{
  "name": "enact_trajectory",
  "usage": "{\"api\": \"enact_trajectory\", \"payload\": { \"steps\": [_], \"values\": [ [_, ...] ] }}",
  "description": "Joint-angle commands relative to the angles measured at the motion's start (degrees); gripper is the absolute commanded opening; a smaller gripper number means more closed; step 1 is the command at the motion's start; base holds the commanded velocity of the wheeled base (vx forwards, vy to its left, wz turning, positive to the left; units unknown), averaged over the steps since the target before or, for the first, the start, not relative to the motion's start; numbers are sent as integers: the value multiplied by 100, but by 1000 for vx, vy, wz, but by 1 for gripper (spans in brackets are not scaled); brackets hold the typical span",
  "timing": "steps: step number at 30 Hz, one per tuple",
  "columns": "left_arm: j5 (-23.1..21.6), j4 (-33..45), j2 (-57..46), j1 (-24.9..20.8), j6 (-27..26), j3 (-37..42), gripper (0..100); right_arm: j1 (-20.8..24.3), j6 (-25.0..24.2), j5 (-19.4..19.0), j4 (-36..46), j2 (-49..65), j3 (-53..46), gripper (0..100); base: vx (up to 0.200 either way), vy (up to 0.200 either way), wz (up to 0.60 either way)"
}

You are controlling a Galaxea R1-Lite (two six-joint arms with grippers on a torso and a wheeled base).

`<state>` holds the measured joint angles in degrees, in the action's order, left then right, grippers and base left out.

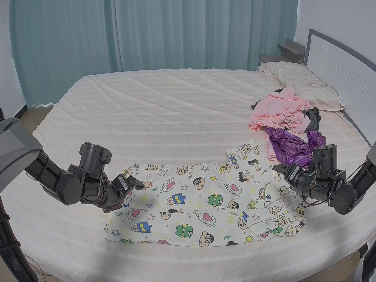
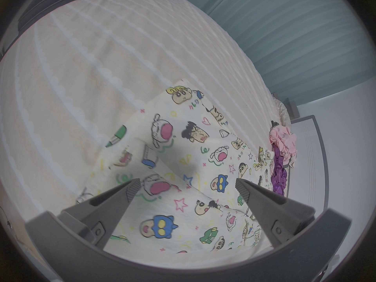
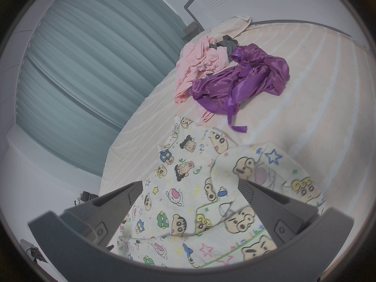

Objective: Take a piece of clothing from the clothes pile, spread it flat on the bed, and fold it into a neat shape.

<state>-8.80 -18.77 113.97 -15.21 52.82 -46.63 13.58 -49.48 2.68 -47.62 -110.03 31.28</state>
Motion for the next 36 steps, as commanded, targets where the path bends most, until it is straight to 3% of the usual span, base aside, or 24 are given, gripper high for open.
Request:
{"api": "enact_trajectory", "payload": {
  "steps": [1, 10, 18, 24, 36],
  "values": [
    [1, -4, 11, -8, 0, 5, 100, 4, 0, -5, -2, -18, 1, 100, 0, 0, 0],
    [397, -4, -103, 194, -158, -391, 100, 4, 17, -5, 7, -9, -26, 100, 0, 0, 0],
    [476, 700, 785, 1064, -1969, -1990, 100, 22, 79, -5, 7, 8, -78, 100, 0, 0, 0],
    [441, 796, 1576, 1223, -2716, -2694, 100, 66, 97, -5, -2, -27, -149, 100, 0, 0, 0],
    [309, 998, 2349, 1152, -3041, -3616, 100, 66, 132, -5, -11, -176, -140, 100, 0, 0, 0]
  ]
}}
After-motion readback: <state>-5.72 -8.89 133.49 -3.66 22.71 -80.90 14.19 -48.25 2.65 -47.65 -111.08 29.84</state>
